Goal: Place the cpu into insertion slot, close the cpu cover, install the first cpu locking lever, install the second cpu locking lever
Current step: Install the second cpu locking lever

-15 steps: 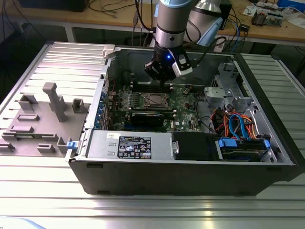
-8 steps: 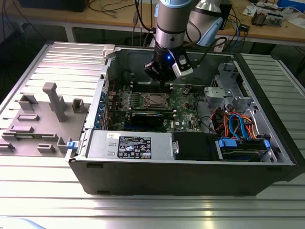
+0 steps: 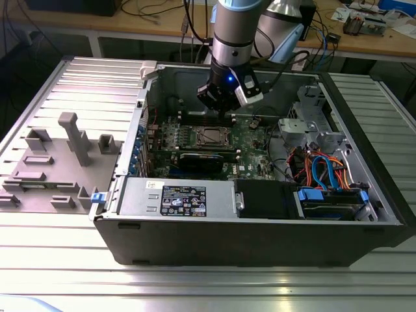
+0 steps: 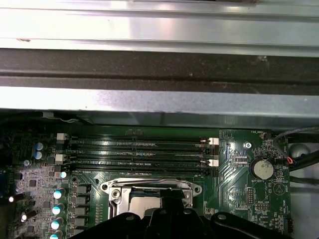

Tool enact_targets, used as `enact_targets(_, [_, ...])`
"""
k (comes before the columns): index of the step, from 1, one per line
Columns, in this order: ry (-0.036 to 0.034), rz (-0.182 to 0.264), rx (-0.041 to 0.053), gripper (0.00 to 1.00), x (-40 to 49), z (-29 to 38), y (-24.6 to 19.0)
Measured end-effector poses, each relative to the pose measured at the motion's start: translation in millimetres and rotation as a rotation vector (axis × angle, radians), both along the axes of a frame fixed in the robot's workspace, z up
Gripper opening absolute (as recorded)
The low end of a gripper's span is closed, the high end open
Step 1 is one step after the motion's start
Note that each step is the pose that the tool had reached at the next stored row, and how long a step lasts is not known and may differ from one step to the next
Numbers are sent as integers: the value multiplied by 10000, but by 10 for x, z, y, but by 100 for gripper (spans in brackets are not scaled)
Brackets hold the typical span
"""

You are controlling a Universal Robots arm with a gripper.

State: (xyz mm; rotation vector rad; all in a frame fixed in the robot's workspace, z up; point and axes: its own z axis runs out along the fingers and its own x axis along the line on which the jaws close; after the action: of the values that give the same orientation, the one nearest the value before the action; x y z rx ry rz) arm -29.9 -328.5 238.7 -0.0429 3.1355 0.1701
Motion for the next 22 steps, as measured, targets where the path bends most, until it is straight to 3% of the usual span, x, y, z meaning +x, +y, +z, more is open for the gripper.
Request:
enact_targets(13, [1, -1, -1, 11, 0, 0, -66])
enact_targets(19, [0, -1, 1, 11, 0, 87, -67])
enact_targets(22, [-1, 0, 3, 11, 0, 94, -68])
